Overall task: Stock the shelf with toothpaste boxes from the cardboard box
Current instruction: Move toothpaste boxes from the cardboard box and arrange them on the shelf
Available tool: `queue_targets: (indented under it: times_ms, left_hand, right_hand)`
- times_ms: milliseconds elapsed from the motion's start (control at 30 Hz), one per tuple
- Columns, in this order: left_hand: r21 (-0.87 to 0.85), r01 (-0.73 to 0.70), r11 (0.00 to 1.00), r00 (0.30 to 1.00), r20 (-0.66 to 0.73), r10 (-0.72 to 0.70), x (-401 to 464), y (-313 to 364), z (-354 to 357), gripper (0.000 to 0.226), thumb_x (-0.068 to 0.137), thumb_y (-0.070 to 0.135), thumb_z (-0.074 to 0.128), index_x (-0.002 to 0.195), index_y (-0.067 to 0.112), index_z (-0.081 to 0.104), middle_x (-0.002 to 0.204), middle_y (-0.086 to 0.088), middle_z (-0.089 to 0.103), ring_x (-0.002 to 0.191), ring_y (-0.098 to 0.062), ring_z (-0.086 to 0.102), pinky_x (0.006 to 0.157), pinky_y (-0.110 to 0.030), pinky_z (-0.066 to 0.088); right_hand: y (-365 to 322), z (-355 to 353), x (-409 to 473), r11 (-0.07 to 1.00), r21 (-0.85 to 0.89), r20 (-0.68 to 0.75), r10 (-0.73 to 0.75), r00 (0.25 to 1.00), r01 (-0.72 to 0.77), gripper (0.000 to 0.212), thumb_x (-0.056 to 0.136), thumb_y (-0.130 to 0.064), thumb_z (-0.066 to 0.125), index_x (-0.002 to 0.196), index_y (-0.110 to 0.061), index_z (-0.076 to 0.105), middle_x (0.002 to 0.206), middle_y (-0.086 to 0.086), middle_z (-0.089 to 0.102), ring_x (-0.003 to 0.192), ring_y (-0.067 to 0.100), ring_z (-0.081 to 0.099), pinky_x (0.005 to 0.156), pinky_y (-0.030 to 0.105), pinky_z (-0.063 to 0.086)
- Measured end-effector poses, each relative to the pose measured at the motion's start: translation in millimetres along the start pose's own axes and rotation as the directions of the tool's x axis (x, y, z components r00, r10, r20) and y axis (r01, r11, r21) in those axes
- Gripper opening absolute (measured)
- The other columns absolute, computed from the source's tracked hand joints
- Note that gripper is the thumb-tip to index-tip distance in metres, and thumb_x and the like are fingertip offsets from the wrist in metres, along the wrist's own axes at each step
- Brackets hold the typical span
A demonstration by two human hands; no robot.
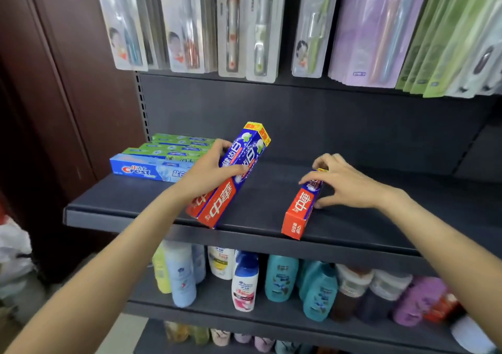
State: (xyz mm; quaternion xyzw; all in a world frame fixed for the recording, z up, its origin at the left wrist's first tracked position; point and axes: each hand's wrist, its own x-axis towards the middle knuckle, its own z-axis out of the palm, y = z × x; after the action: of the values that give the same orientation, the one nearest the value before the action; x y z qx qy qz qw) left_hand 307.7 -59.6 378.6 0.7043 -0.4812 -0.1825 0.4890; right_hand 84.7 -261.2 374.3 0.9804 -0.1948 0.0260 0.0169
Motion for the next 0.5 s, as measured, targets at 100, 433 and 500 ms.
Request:
queue_targets:
  times_ms: [100,433,500]
  left_hand:
    - [0.172,-0.150,0.974,0.982,-0.092,0.167,-1.9,-2.5,-19.6,0.034,0.087,0.029,0.065,0.115,0.025,0.045,0.102,0.011,0.063,0.086,-0.008,0.063,0.079,-0.027,0.048]
    - [0.536,-0.121,0.835,0.971,-0.110,0.211,-20.1,-38.1,-54.3,0.062,0.090,0.049,0.051,0.145,0.025,0.033,0.134,0.001,0.053,0.120,-0.019,0.050,0.095,-0.034,0.041]
    - [0.591,-0.095,0.801,0.981,-0.083,0.177,-20.7,-44.6,-53.6,0.066,0.088,0.054,0.051,0.145,0.027,0.031,0.131,-0.002,0.054,0.118,-0.020,0.051,0.096,-0.038,0.042]
  right_hand:
    - [3.7,-0.2,13.4,0.990,0.089,-0.065,-0.108,0.992,0.114,0.042,0.077,-0.050,0.069,0.114,-0.041,0.052,0.126,-0.016,0.044,0.117,0.005,0.039,0.096,0.030,0.036]
    - [-14.6,14.7,151.8,0.974,0.031,-0.367,0.219,0.904,-0.223,0.045,0.086,-0.044,0.061,0.126,-0.028,0.050,0.121,0.010,0.055,0.115,0.030,0.046,0.096,0.044,0.033]
    - [-14.7,21.8,175.0,0.966,0.038,-0.351,0.253,0.902,-0.256,0.037,0.090,-0.035,0.058,0.126,-0.030,0.050,0.122,0.011,0.054,0.116,0.031,0.044,0.097,0.044,0.033]
